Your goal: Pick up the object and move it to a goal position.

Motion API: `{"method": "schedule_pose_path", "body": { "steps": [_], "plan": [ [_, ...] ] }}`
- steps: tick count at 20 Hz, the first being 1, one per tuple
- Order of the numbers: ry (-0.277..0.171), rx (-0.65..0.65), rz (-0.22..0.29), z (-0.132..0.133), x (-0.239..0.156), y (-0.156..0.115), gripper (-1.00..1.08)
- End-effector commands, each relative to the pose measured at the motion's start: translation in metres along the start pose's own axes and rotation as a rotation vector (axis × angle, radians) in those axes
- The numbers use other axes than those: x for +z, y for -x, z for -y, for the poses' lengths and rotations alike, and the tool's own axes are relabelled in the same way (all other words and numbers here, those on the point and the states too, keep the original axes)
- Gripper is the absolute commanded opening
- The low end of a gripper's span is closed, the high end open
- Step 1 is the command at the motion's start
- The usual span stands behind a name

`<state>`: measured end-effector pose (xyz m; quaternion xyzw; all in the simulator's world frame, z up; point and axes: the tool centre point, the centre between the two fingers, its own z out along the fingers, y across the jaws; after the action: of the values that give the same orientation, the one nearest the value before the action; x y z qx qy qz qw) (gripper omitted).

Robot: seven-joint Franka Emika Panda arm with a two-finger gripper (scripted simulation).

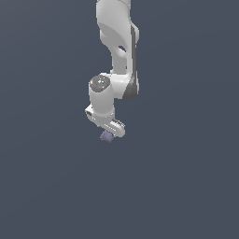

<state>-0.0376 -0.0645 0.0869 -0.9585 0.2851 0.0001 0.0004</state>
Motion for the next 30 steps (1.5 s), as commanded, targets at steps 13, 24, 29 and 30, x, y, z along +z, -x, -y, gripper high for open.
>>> {"method": "schedule_pose_path", "body": {
  "steps": [13, 24, 29, 30],
  "plan": [
    [0.001, 0.008, 0.0, -0.001, 0.038, 0.001, 1.0],
    [0.001, 0.009, 0.0, -0.001, 0.052, 0.001, -1.0],
    [0.001, 0.009, 0.0, -0.001, 0.052, 0.001, -1.0],
    [0.001, 0.009, 0.0, -0.001, 0.052, 0.001, -1.0]
  ]
}}
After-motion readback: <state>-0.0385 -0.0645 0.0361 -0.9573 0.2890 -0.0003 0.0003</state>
